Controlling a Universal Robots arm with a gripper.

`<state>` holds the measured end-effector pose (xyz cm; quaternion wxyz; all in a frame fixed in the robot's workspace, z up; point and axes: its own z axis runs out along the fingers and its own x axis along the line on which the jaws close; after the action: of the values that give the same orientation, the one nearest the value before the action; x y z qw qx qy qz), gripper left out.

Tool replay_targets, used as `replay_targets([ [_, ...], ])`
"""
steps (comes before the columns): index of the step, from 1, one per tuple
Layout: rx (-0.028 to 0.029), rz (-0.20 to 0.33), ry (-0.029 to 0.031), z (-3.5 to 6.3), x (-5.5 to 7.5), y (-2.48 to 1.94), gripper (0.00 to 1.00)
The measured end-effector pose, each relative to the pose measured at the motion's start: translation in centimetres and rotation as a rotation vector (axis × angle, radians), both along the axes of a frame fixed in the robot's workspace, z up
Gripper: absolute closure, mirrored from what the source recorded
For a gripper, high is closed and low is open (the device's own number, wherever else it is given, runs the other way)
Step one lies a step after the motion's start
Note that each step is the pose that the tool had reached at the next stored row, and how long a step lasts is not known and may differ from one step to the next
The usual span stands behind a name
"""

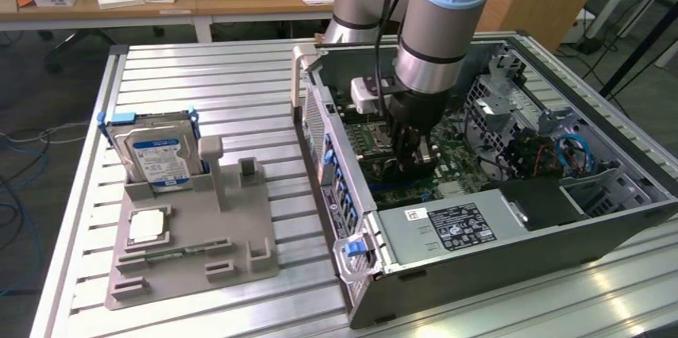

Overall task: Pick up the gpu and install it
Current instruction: 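Insert the gpu into the slot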

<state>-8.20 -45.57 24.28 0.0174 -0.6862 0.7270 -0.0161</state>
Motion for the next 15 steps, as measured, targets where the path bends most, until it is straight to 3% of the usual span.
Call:
replay_targets([
  [15, 0.0, 0.0, 0.0, -0.45, 0.01, -0.01, 0.73],
])
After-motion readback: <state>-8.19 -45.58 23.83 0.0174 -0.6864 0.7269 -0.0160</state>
